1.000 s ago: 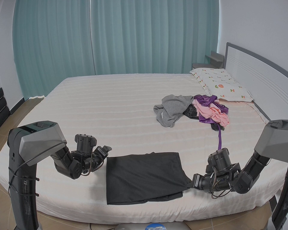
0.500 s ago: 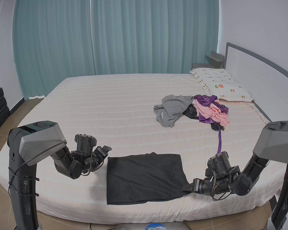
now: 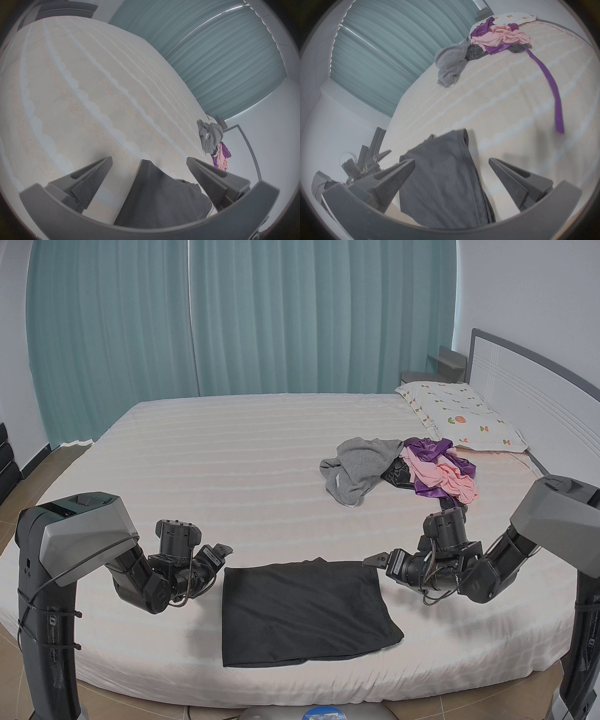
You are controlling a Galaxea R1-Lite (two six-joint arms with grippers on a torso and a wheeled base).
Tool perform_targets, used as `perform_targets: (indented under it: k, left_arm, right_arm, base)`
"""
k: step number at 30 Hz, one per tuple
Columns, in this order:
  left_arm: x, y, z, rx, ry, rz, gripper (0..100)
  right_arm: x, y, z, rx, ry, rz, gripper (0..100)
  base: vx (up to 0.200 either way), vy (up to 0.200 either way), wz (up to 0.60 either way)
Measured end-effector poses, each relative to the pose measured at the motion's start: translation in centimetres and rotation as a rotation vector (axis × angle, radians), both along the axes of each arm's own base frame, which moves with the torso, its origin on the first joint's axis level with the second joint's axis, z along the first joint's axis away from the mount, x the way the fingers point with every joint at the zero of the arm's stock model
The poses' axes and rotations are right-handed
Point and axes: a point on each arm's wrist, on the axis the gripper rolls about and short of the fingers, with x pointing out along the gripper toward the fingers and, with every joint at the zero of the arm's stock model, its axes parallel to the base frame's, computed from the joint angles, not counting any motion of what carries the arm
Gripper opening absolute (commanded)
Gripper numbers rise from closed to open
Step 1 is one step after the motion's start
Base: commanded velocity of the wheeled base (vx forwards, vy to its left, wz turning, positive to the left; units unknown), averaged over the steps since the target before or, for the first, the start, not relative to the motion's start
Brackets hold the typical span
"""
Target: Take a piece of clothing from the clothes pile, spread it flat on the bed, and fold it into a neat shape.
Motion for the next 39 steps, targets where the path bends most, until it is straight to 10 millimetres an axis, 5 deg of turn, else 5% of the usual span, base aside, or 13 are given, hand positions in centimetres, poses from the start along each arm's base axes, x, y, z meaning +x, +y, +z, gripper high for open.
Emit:
perform_targets:
  k: [5,13,14,39]
  left_arm:
    - [0.0,0.0,0.0,0.0,0.0,0.0,100]
    - [0.0,0.0,0.0,0.0,0.0,0.0,100]
    - [0.0,0.0,0.0,0.0,0.0,0.0,100]
    - [0.0,-0.1,0.0,0.003,-0.002,-0.003,100]
  right_arm:
    - [3.3,0.8,-1.1,0.027,-0.034,-0.022,100]
    - [5.7,1.1,-3.2,0.076,-0.018,-0.033,100]
    - [5.8,1.1,-3.5,0.083,-0.011,-0.025,0]
    - [7.0,0.2,-4.2,0.086,-0.029,-0.088,0]
  base:
    - [0.0,0.0,0.0]
    - [0.0,0.0,0.0]
    - [0.0,0.0,0.0]
    - [0.0,0.0,0.0]
